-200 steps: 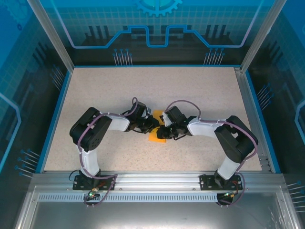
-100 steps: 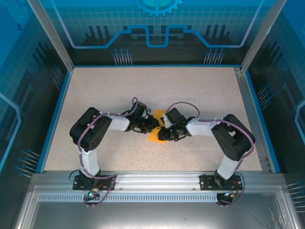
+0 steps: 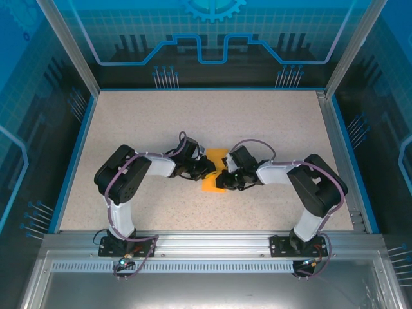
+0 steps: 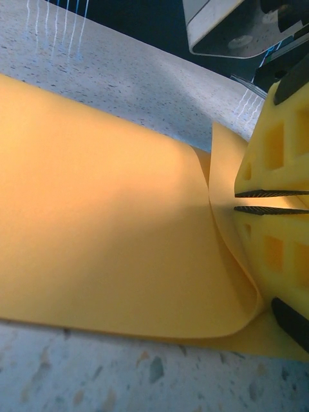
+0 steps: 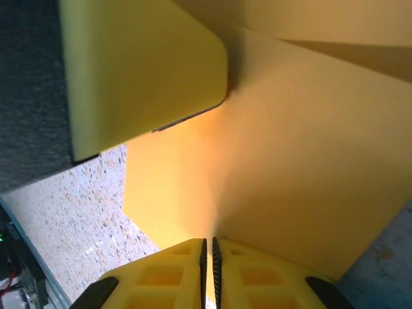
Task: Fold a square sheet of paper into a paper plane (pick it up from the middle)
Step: Fold the triangle a second time at the center of the table.
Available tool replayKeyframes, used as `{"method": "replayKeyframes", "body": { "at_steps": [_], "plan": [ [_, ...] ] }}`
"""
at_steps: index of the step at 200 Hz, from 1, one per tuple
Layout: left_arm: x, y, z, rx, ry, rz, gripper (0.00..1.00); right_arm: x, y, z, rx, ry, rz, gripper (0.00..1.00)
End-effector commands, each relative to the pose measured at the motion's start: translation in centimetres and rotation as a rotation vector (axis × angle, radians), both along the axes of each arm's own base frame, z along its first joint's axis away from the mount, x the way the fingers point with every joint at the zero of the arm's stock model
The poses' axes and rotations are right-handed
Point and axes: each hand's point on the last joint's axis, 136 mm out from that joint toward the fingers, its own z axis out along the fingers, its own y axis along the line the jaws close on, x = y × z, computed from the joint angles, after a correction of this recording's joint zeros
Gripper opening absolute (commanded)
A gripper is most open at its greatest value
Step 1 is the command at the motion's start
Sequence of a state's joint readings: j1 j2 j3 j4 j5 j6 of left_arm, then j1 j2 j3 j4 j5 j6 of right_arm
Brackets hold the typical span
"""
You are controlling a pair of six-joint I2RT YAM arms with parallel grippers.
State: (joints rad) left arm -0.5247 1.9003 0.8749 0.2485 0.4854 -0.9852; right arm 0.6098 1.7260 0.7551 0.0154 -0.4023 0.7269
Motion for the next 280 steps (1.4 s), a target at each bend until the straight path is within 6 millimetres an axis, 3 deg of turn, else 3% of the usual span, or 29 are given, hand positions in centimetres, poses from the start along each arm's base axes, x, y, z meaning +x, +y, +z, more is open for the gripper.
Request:
{"method": "replayKeyframes", "body": {
  "at_steps": [1, 97, 229, 253, 280],
  "plan": [
    [-1.1, 0.9, -2.2, 0.075, 0.052, -0.008, 0.17, -1.7, -1.2, -2.3, -0.028, 0.118, -0.035, 0.14],
    [-1.2, 1.0, -2.8, 0.089, 0.07, -0.002, 0.17, -3.2, -2.2, -1.6, -0.018, 0.119, -0.033, 0.16],
    [-1.2, 1.2, -2.9, 0.097, 0.074, -0.001, 0.16, -6.9, -5.1, -3.0, -0.067, 0.162, -0.047, 0.18],
    [-1.3, 1.1, -2.7, 0.095, 0.07, -0.004, 0.16, -6.4, -5.0, -1.8, -0.052, 0.139, -0.052, 0.18],
    [-1.4, 1.0, -2.6, 0.091, 0.065, -0.009, 0.16, -4.2, -3.4, 1.8, 0.039, 0.053, -0.067, 0.16]
  ]
}}
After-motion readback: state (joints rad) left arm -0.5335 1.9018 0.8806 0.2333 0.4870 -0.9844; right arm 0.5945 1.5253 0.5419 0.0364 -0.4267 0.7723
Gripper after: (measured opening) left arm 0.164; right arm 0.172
